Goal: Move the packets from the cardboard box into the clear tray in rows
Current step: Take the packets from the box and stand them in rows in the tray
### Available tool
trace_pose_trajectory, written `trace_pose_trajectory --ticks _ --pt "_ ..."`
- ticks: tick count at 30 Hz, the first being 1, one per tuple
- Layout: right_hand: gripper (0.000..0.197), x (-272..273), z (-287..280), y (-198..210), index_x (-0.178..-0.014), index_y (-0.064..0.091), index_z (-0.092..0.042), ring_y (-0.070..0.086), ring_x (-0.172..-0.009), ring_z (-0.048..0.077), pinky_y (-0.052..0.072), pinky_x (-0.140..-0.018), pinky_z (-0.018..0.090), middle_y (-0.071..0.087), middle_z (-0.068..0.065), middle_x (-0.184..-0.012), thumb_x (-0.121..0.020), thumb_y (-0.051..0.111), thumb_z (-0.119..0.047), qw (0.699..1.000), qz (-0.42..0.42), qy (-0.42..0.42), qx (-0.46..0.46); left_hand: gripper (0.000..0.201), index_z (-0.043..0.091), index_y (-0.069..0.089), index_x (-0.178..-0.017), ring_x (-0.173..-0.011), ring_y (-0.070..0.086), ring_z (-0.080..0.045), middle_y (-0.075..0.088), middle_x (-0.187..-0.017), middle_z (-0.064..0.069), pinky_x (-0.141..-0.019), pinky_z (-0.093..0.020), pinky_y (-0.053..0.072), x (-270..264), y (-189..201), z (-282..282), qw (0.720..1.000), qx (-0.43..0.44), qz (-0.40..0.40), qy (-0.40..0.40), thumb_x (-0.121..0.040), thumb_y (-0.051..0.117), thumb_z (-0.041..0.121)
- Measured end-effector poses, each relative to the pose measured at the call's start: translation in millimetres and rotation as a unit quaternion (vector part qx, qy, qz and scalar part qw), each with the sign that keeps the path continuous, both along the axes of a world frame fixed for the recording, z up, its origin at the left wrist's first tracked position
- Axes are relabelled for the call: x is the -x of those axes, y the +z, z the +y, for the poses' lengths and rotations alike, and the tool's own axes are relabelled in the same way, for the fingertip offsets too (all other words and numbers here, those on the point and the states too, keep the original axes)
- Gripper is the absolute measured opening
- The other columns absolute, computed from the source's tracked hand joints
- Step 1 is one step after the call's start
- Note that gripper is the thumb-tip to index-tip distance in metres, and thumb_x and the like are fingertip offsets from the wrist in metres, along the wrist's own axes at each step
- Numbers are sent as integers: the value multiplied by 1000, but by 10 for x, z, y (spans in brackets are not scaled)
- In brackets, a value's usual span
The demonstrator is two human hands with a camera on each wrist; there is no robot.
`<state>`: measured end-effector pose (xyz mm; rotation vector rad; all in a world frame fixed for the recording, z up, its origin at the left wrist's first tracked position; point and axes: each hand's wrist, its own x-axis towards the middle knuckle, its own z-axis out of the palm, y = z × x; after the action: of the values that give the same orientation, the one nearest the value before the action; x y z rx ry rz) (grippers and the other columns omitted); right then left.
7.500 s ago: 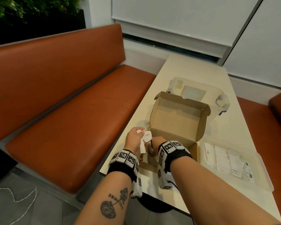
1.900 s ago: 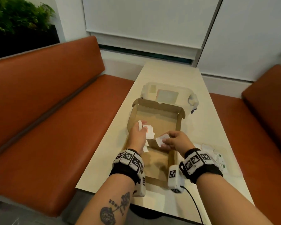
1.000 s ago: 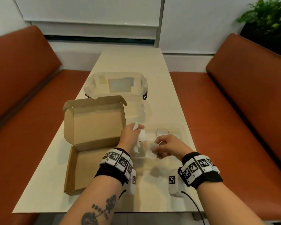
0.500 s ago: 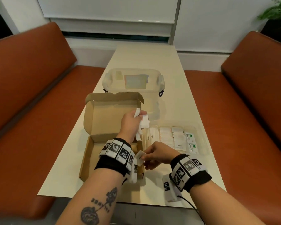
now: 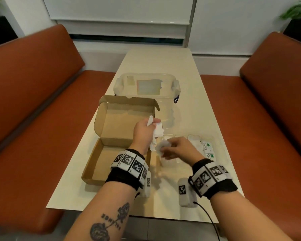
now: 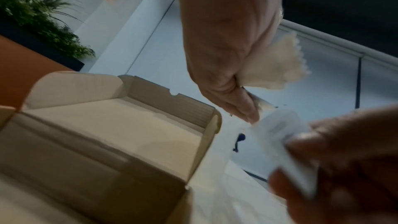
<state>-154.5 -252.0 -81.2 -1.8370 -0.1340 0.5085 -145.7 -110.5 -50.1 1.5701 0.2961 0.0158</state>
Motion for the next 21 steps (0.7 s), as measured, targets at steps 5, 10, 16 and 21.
trace_pose_trajectory --ticks 5,10,16,21 --pt "9 -132 -582 62 -80 57 3 67 -73 30 60 -67 30 62 15 -78 -80 64 8 985 -43 -168 -21 26 15 69 -92 -99 63 -26 68 -101 -8 -88 -38 53 6 -50 -340 1000 1 1 -18 -94 46 2" --pt "13 -178 -992 -151 -91 64 0 63 -68 20 55 -73 30 64 12 -75 -79 69 1 968 -78 -182 153 26 12 69 -103 -102 59 -20 66 -105 -3 -88 -31 49 82 -192 -628 999 -25 6 -42 -96 45 5" --pt "4 -224 -1137 -272 -84 72 -10 57 -72 9 45 -66 16 66 -1 -78 -84 68 -10 945 -124 -121 276 26 14 67 -111 -106 60 -20 67 -111 -2 -96 -38 49 200 -350 -681 1000 -22 8 -13 -99 44 11" --pt "12 -275 -1072 -347 -91 74 -10 60 -79 10 45 -68 12 70 2 -95 -87 62 -11 934 -139 -63 324 25 15 67 -109 -106 62 -30 68 -111 -9 -95 -50 49 176 -427 -713 999 6 23 21 -98 45 10"
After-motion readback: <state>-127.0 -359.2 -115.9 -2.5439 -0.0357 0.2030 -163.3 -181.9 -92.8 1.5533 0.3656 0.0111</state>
